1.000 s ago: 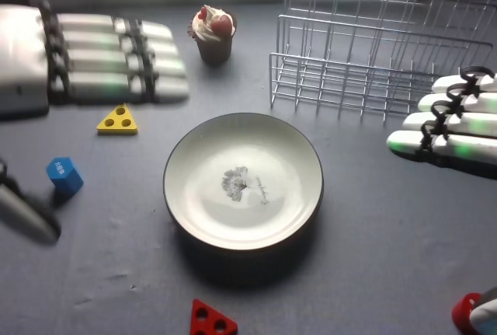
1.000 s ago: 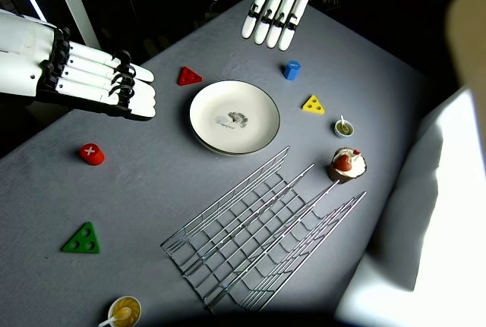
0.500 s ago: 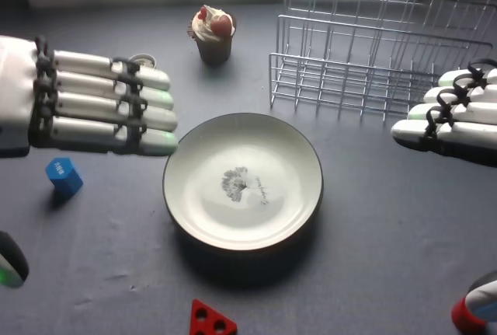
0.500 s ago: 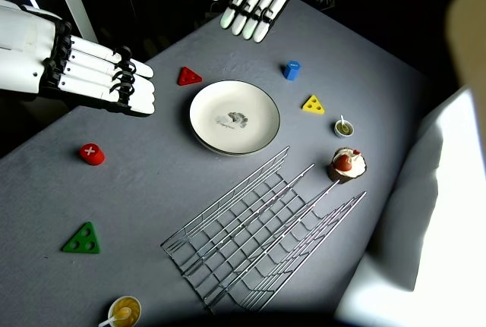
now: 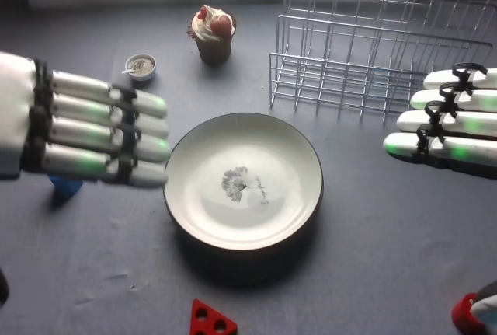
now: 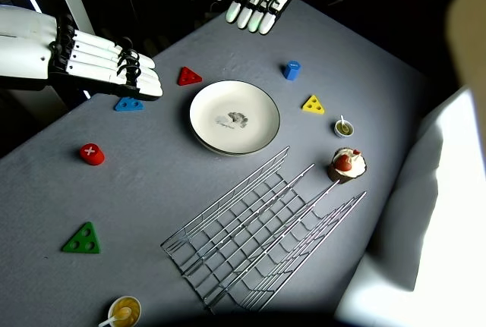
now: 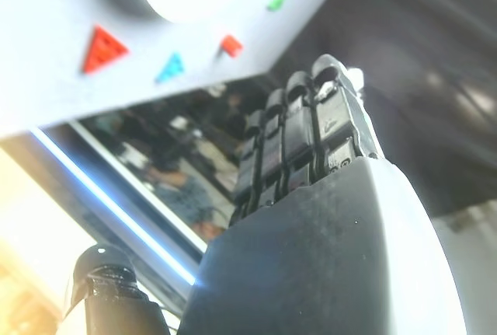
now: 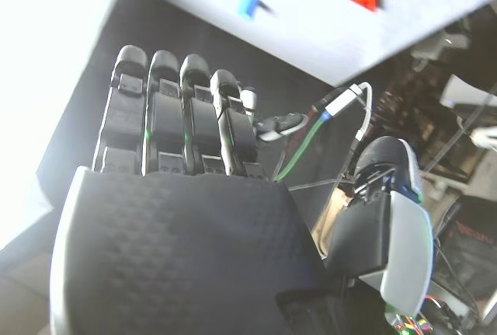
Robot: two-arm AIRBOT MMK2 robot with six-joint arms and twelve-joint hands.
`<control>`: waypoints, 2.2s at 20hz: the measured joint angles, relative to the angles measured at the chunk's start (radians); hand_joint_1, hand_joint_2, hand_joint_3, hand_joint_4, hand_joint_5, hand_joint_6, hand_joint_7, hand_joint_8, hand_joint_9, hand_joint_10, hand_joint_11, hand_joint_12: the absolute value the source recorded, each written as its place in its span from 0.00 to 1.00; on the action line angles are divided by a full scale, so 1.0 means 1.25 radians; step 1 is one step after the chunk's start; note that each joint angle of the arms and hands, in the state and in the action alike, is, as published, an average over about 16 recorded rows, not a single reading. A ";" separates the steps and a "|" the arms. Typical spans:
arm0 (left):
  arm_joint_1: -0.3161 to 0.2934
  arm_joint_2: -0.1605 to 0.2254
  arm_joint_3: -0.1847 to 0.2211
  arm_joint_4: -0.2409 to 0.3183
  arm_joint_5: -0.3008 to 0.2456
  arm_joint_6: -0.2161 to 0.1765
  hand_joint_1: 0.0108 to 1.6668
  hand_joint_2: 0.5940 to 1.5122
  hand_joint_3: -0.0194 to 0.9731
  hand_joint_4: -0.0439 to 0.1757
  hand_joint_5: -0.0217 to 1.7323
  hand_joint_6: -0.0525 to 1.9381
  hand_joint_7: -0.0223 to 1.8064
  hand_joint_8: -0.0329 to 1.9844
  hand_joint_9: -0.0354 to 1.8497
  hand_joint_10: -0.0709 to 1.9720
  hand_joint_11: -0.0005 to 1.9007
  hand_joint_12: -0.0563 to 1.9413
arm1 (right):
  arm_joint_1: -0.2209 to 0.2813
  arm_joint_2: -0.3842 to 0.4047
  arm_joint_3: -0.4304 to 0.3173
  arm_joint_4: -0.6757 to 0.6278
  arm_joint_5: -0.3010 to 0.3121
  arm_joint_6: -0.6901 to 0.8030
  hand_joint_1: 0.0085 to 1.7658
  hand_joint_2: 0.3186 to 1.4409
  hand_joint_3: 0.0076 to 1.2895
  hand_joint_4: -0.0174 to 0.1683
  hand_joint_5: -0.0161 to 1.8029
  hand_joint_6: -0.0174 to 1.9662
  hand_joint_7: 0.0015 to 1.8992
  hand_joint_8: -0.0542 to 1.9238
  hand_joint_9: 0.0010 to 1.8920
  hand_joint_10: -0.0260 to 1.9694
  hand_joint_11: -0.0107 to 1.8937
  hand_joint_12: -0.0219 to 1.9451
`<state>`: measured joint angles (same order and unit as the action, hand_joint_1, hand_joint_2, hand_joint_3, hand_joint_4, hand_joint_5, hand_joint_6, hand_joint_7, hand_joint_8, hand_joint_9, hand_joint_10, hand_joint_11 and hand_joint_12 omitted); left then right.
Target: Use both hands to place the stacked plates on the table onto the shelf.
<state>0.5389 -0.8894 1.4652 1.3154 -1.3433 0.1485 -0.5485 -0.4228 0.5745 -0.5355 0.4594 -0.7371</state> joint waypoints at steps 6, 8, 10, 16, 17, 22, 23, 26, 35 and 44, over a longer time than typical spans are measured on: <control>0.004 0.000 -0.050 0.047 0.060 0.028 0.05 0.30 0.02 0.22 0.05 0.03 0.07 0.02 0.07 0.03 0.04 0.04 | -0.016 -0.027 0.034 0.021 0.035 -0.054 0.02 0.54 0.01 0.11 0.07 0.01 0.08 0.03 0.07 0.01 0.07 0.02; 0.006 -0.002 -0.067 0.062 0.088 0.034 0.05 0.30 0.02 0.22 0.05 0.03 0.07 0.02 0.07 0.03 0.04 0.04 | -0.021 -0.039 0.047 0.023 0.044 -0.058 0.01 0.54 0.01 0.11 0.07 0.01 0.07 0.03 0.07 0.01 0.08 0.02; 0.006 -0.004 -0.083 0.077 0.117 0.039 0.05 0.30 0.02 0.23 0.05 0.03 0.07 0.02 0.07 0.03 0.04 0.04 | -0.026 -0.051 0.060 0.027 0.051 -0.061 0.01 0.54 0.01 0.11 0.07 0.01 0.07 0.03 0.08 0.01 0.08 0.02; 0.007 -0.019 -0.108 0.111 0.198 0.046 0.05 0.31 0.02 0.23 0.05 0.03 0.08 0.02 0.07 0.03 0.04 0.04 | -0.035 -0.089 0.094 0.044 0.062 -0.067 0.01 0.53 0.01 0.11 0.07 0.01 0.08 0.03 0.08 0.01 0.09 0.02; 0.007 -0.022 -0.109 0.116 0.210 0.046 0.05 0.31 0.02 0.23 0.05 0.03 0.08 0.02 0.07 0.03 0.04 0.04 | -0.036 -0.097 0.097 0.051 0.061 -0.073 0.01 0.53 0.01 0.11 0.07 0.01 0.08 0.03 0.08 0.01 0.09 0.02; 0.006 -0.044 -0.111 0.142 0.263 0.046 0.05 0.31 0.02 0.23 0.05 0.03 0.08 0.02 0.07 0.03 0.04 0.04 | -0.036 -0.132 0.110 0.095 0.056 -0.120 0.01 0.54 0.01 0.11 0.08 0.01 0.08 0.03 0.08 0.01 0.09 0.02; 0.006 -0.049 -0.110 0.146 0.272 0.046 0.05 0.32 0.02 0.24 0.05 0.03 0.08 0.02 0.07 0.03 0.05 0.04 | -0.036 -0.138 0.111 0.104 0.056 -0.129 0.01 0.54 0.01 0.11 0.08 0.01 0.08 0.03 0.09 0.01 0.09 0.02; 0.002 -0.064 -0.102 0.157 0.298 0.044 0.04 0.32 0.02 0.24 0.05 0.03 0.08 0.02 0.07 0.03 0.05 0.04 | -0.038 -0.152 0.112 0.129 0.056 -0.158 0.01 0.55 0.01 0.11 0.08 0.01 0.09 0.03 0.09 0.01 0.09 0.02; -0.017 -0.107 -0.051 0.196 0.346 0.007 0.04 0.32 0.02 0.22 0.05 0.03 0.06 0.02 0.06 0.03 0.05 0.04 | -0.049 -0.170 0.105 0.178 0.075 -0.219 0.01 0.56 0.01 0.11 0.08 0.01 0.09 0.03 0.09 0.01 0.10 0.02; -0.024 -0.129 -0.016 0.257 0.350 -0.045 0.04 0.32 0.02 0.19 0.04 0.02 0.06 0.02 0.06 0.03 0.05 0.04 | -0.052 -0.167 0.099 0.178 0.090 -0.220 0.01 0.56 0.01 0.11 0.07 0.01 0.08 0.03 0.09 0.01 0.10 0.02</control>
<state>0.5085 -1.0502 1.4447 1.6365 -0.9054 0.0921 -0.6140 -0.6316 0.6988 -0.3130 0.5722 -1.0115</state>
